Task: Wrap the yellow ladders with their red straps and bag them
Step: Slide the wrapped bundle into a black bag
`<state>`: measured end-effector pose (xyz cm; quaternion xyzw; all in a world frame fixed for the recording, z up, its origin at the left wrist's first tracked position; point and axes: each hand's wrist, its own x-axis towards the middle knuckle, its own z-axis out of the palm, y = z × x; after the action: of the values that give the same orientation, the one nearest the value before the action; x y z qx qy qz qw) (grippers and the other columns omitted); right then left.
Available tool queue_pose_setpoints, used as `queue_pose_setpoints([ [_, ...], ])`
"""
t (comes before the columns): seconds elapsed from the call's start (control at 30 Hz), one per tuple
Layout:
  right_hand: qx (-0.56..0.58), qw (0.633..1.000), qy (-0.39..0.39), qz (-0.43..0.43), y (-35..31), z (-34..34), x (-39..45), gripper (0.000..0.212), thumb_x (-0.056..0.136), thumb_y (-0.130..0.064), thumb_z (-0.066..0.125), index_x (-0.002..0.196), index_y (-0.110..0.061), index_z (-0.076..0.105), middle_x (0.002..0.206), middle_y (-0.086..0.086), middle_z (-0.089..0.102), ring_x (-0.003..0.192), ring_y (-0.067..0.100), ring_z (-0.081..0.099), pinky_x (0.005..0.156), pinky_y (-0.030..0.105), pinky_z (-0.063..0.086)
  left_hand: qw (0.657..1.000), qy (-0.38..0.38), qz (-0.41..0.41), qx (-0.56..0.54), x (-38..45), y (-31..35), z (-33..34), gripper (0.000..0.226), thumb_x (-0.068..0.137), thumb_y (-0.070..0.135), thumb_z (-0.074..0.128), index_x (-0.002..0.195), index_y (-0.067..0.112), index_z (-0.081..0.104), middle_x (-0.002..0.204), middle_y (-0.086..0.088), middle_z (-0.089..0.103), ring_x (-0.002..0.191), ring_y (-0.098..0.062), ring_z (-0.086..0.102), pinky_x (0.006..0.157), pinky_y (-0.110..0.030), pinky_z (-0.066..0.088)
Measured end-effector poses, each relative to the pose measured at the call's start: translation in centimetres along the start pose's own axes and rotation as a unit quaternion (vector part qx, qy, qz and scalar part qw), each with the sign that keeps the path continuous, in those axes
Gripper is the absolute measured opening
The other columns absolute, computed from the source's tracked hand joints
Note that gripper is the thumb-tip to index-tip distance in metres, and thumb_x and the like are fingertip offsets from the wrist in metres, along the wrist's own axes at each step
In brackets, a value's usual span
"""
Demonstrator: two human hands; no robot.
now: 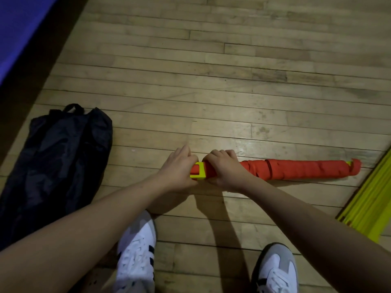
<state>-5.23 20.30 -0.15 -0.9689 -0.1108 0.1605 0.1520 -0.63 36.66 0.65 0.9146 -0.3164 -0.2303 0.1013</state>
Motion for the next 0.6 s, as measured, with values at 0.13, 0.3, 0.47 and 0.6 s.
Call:
queue_pose_setpoints([
  [0.13,0.013,1.0,0.013,0.002,0.3,0.3,0.6,0.049,0.084,-0.03,0.064,0.128,-0.016,0.049,0.119,0.004,0.052,0.112,0.023,0.048,0.1,0.036,0.022,1.0,0.018,0.01,-0.005,0.9,-1.0,0.3,0.041,0.077,0.037,0.072,0.108,0.017,0.055,0.107,-0.002,0.037,0.106,-0.02,0.041,0.088,-0.03,0.035],
  [0.3,0.031,0.999,0.018,0.03,1.3,1.1,3.2,0.052,0.08,-0.022,0.067,0.127,-0.01,0.047,0.118,0.006,0.056,0.11,0.027,0.051,0.096,0.038,0.028,1.0,0.015,0.012,0.004,3.7,-2.4,0.2,0.049,0.078,0.037,0.071,0.117,0.016,0.051,0.117,-0.004,0.041,0.108,-0.02,0.039,0.09,-0.03,0.033],
  [0.47,0.019,0.998,0.012,0.055,2.5,1.5,6.2,0.043,0.082,-0.025,0.065,0.119,-0.011,0.049,0.115,0.006,0.054,0.108,0.027,0.048,0.091,0.035,0.027,0.999,0.019,-0.019,-0.032,6.3,-3.7,0.2,0.059,0.075,0.03,0.077,0.123,0.013,0.047,0.121,-0.003,0.044,0.114,-0.021,0.04,0.093,-0.032,0.04],
  [0.6,0.022,0.995,0.028,0.094,2.9,1.9,7.5,0.049,0.085,-0.032,0.064,0.127,-0.013,0.046,0.122,0.008,0.049,0.112,0.028,0.044,0.093,0.036,0.03,0.998,0.032,-0.042,-0.034,7.8,-3.9,0.2,0.059,0.08,0.029,0.074,0.129,0.016,0.045,0.125,-0.003,0.043,0.117,-0.021,0.041,0.097,-0.032,0.038],
])
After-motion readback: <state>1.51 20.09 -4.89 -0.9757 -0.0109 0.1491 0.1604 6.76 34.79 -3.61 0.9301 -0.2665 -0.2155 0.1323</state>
